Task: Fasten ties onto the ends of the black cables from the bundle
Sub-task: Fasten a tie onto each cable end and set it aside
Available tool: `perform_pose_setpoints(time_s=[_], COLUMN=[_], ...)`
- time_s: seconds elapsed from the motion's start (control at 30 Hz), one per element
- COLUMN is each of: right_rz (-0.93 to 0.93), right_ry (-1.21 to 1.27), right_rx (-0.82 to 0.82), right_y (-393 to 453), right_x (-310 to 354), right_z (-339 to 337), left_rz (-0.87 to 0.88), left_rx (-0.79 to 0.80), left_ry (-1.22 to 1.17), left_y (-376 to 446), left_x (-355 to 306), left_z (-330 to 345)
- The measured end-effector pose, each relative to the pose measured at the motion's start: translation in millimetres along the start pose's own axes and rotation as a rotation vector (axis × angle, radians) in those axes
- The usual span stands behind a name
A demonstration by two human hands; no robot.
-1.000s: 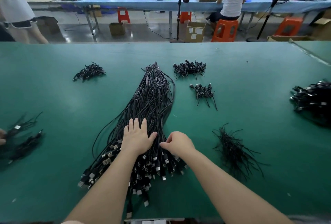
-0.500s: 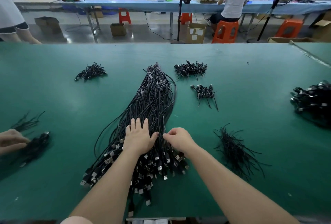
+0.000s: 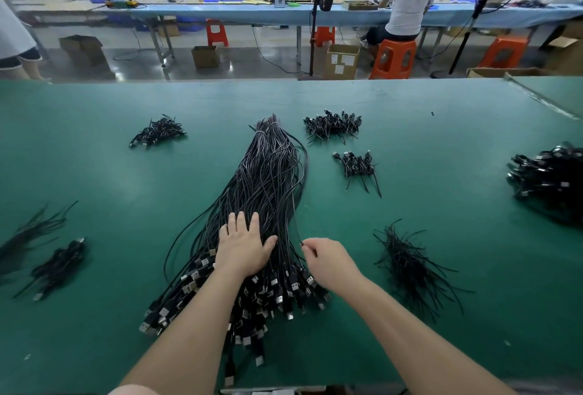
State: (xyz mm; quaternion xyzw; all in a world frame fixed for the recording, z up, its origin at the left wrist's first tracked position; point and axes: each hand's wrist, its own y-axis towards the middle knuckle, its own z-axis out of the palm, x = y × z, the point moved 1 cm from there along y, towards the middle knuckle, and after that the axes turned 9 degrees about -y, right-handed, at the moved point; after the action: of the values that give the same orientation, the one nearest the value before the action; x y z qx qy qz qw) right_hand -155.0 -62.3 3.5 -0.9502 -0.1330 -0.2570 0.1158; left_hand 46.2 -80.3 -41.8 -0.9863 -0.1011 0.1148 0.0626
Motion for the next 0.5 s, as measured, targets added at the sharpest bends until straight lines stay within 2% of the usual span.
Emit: perform_pose_setpoints(time_s=[0.1,0.2,0.4,0.5], right_rz=[0.052,0.126,0.175,0.155], right_ry=[-0.208,-0.25,-0.182,0.043], right_rx=[0.01,-0.019,-0.005,0.002], right_y=[-8,-15,-18,-16], right_x=[-24,-42,-49,-46], right_z=[8,10,12,6], left_rz=[0.003,0.004,0.004,0.04], left_rx=[0.007,0.008,0.013,-0.12], left_ry=[-0.021,-0.038,-0.136,-0.206], left_y=[-1,-1,-1,-6], left_x=[1,1,1,1], left_z=[0,-1,-4,-9])
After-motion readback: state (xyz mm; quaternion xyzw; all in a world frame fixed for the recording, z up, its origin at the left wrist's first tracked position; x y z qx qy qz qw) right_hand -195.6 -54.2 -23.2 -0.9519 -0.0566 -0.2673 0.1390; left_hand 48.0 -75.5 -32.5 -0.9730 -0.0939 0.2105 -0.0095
